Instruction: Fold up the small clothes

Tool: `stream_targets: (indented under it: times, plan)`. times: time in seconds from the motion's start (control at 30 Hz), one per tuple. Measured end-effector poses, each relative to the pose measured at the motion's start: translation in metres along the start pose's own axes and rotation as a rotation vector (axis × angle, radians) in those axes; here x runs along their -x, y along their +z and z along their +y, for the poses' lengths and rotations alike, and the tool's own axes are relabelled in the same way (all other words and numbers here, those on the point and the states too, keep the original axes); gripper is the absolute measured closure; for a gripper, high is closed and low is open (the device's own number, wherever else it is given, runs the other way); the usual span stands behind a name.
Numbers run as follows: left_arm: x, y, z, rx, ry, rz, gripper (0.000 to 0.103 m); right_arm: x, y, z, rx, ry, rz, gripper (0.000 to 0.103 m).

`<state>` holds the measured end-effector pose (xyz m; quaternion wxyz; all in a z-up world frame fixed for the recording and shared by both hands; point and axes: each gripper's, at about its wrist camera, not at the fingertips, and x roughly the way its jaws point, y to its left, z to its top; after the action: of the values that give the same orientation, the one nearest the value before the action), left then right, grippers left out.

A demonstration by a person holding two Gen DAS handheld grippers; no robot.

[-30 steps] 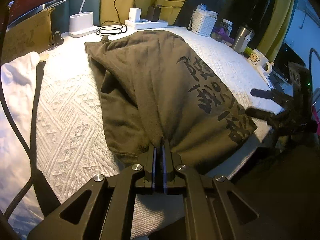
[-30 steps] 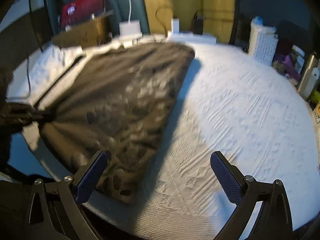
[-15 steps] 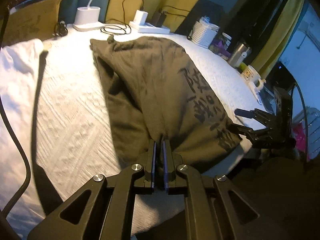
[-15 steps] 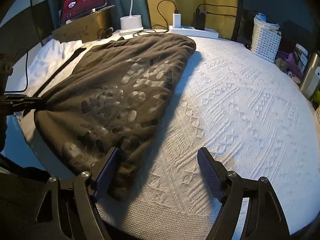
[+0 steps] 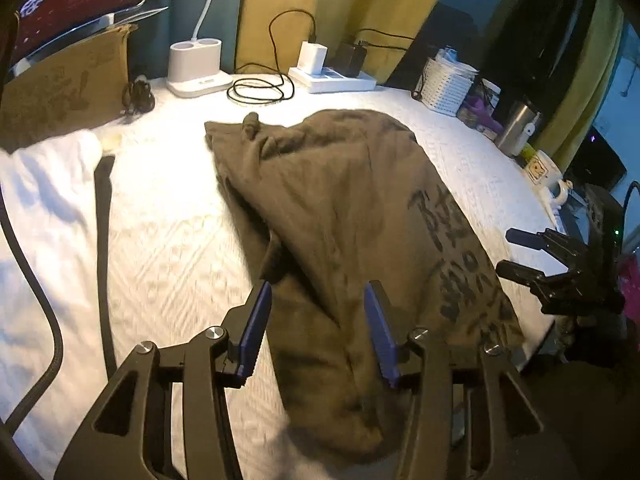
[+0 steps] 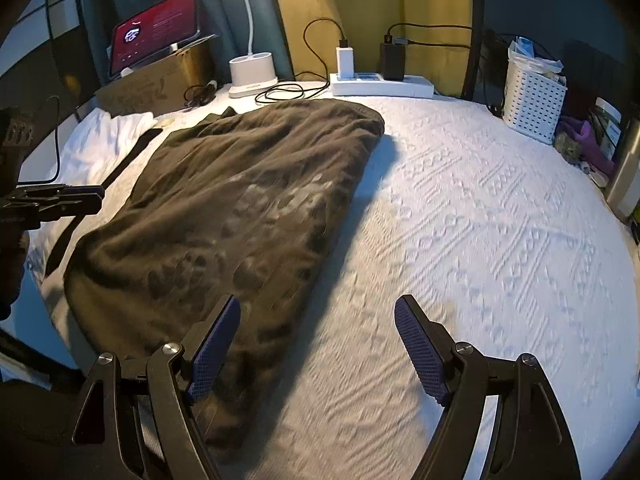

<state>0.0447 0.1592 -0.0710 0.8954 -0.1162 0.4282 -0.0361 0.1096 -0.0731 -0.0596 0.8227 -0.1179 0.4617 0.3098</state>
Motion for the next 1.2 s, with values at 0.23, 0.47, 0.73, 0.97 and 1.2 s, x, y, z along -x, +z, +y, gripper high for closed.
stream_targets:
  times: [0.23, 0.47, 0.73, 0.97, 1.2]
  plan:
    - [-0.023, 0.032, 0.0, -0.024, 0.033, -0.017, 0.055, -0.016, 0.022, -0.008, -0.008, 0.008, -0.004, 0.022]
    - [-0.054, 0.062, 0.011, -0.051, 0.114, -0.024, 0.055, -0.035, 0.039, -0.022, -0.027, 0.001, 0.008, 0.022]
    - [-0.083, 0.075, 0.032, -0.025, 0.167, 0.014, 0.055, -0.055, 0.065, -0.037, -0.034, -0.01, 0.011, 0.022]
    - [-0.089, 0.07, 0.033, -0.085, 0.13, -0.001, 0.081, -0.079, 0.089, -0.046, -0.03, -0.005, 0.025, 0.022]
    - [-0.09, 0.073, 0.043, -0.087, 0.113, -0.014, 0.094, -0.102, 0.115, -0.065, -0.083, 0.032, 0.012, 0.022]
